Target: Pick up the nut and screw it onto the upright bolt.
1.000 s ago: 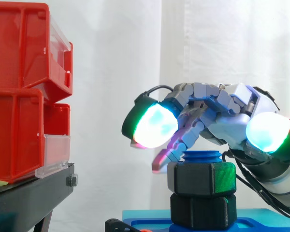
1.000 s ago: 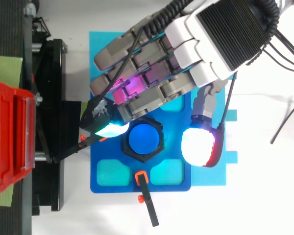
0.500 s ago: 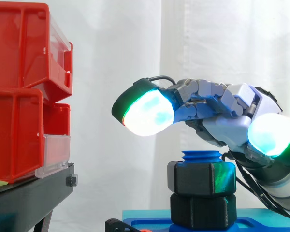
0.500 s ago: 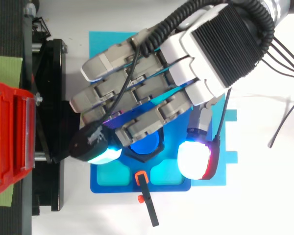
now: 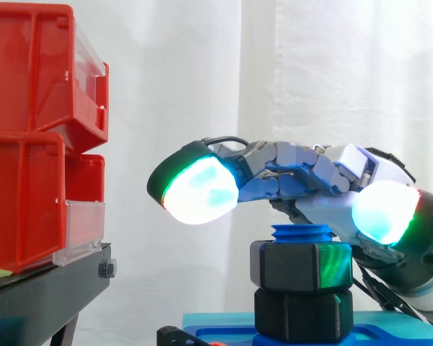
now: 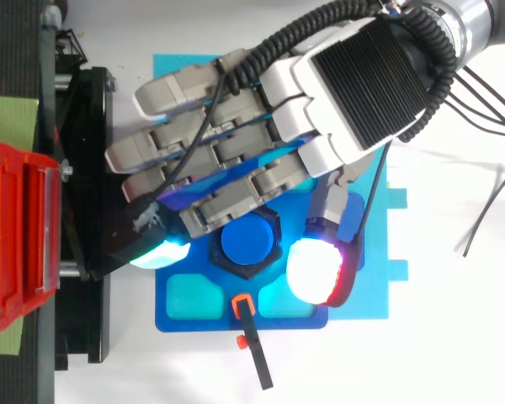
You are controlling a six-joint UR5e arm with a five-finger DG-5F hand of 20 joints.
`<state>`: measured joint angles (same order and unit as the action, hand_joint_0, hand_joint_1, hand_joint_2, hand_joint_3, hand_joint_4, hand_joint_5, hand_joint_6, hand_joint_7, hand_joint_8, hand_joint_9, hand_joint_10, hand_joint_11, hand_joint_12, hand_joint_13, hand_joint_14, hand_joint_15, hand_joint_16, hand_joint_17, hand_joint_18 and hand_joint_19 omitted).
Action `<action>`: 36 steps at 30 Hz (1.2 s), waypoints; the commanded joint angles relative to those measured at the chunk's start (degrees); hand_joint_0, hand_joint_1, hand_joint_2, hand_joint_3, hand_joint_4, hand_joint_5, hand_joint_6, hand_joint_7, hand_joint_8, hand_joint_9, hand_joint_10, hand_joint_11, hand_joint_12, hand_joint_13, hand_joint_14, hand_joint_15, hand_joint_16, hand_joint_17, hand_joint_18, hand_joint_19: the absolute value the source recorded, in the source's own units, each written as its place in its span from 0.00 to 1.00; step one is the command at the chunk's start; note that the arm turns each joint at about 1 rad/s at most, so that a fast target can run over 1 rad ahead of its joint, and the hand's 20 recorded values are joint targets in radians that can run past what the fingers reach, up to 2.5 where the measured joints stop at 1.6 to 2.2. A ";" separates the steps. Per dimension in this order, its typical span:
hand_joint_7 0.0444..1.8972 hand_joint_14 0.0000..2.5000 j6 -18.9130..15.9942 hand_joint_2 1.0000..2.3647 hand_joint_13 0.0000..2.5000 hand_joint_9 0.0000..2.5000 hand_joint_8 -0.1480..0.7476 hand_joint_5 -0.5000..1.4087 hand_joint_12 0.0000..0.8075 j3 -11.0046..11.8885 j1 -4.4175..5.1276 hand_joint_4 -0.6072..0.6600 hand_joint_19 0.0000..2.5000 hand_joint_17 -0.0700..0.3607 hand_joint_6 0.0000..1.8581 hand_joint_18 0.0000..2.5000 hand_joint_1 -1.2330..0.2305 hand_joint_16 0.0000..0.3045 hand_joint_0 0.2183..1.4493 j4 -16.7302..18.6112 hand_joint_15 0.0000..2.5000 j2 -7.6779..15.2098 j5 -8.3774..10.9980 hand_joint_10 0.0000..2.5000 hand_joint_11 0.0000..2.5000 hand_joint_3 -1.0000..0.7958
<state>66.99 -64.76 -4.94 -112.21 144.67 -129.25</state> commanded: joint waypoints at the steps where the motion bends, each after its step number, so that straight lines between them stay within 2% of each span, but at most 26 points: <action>1: 0.34 0.00 1.39 0.00 0.12 0.19 0.40 0.17 0.36 -0.02 0.10 0.57 0.00 0.34 0.27 0.00 0.79 0.11 0.18 -2.40 0.00 0.00 1.89 0.00 0.00 0.28; 2: 0.34 0.00 1.39 0.00 0.12 0.19 0.40 0.18 0.36 -0.02 0.10 0.57 0.00 0.34 0.27 0.00 0.79 0.11 0.18 -2.40 0.00 0.00 1.89 0.00 0.00 0.28; 5: 0.36 0.00 3.32 0.00 0.13 0.20 0.41 0.18 0.37 -0.11 0.28 0.58 0.00 0.34 0.27 0.00 0.80 0.11 0.18 -5.47 0.00 0.00 4.62 0.00 0.00 0.28; 10: 0.37 0.00 3.06 0.00 0.13 0.20 0.42 0.19 0.37 -0.11 0.37 0.60 0.00 0.34 0.27 0.00 0.81 0.11 0.18 -10.31 0.00 0.00 7.78 0.00 0.00 0.28; 13: 0.39 0.00 2.62 0.00 0.14 0.20 0.42 0.20 0.37 -0.11 0.37 0.61 0.00 0.35 0.27 0.00 0.82 0.12 0.18 -10.92 0.00 0.00 7.96 0.00 0.00 0.28; 20: 0.39 0.00 2.27 0.00 0.14 0.21 0.43 0.20 0.38 -0.02 0.37 0.62 0.00 0.35 0.27 0.00 0.82 0.12 0.17 -10.04 0.00 -0.09 7.43 0.00 0.00 0.28; 25: 0.39 0.00 0.42 0.00 0.15 0.22 0.43 0.20 0.38 0.16 0.37 0.62 0.00 0.35 0.27 0.01 0.81 0.12 0.17 -9.25 0.00 -0.09 6.37 0.00 0.00 0.28; 29: 0.40 0.00 -1.07 0.00 0.15 0.22 0.43 0.20 0.38 0.60 0.37 0.63 0.00 0.35 0.27 0.02 0.81 0.12 0.17 -8.64 0.00 -0.09 4.00 0.00 0.00 0.28; 32: 0.39 0.00 -1.07 0.00 0.16 0.22 0.43 0.20 0.38 0.60 0.46 0.62 0.00 0.35 0.27 0.02 0.81 0.12 0.17 -8.46 0.00 -0.18 3.21 0.00 0.00 0.28; 34: 0.39 0.00 -0.90 0.00 0.16 0.23 0.44 0.20 0.38 0.60 0.37 0.63 0.00 0.35 0.27 0.02 0.80 0.12 0.17 -8.02 0.00 -0.88 1.98 0.00 0.00 0.28; 36: 0.39 0.00 -0.63 0.00 0.16 0.23 0.44 0.20 0.38 0.42 0.46 0.62 0.00 0.35 0.27 0.02 0.80 0.12 0.17 -8.11 0.00 -1.49 1.72 0.00 0.00 0.28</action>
<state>66.08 -64.22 -4.52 -120.42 143.99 -126.65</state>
